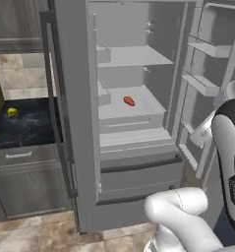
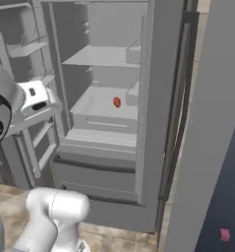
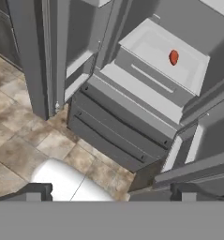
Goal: Place the beer on the top shelf of the fridge to keep it out of children's reach, and place the sweet potato and pear on lower shelves for easy access.
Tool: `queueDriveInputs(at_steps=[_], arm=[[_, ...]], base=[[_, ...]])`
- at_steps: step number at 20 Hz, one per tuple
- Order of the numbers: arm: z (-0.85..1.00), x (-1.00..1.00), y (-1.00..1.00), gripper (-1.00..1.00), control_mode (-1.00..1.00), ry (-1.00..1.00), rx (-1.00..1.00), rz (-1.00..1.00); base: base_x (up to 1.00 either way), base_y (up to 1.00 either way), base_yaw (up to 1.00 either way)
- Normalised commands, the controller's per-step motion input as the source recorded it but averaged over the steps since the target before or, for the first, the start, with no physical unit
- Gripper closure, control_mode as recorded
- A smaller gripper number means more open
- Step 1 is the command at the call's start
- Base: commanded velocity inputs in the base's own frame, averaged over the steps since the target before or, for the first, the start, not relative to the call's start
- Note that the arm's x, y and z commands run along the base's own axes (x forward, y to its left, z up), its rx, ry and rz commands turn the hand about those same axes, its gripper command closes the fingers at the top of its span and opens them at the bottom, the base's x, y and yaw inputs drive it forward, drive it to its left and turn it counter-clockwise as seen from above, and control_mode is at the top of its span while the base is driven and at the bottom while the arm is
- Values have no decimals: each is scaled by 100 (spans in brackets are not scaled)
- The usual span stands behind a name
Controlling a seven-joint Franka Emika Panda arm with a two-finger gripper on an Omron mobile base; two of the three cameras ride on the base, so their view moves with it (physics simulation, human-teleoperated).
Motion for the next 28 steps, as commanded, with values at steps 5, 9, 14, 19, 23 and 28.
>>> queueDriveInputs(at_steps=[5,9,14,19,23,28], arm=[[0,0,0,-100,100,0,0,0],[0,0,0,-100,100,0,0,0],[0,0,0,-100,100,0,0,0],[0,0,0,-100,100,0,0,0],[0,0,0,-100,100,0,0,0],[0,0,0,-100,100,0,0,0]], base=[[-88,43,22],[-42,97,26],[-7,100,24],[0,100,21],[26,100,17],[59,58,2]])
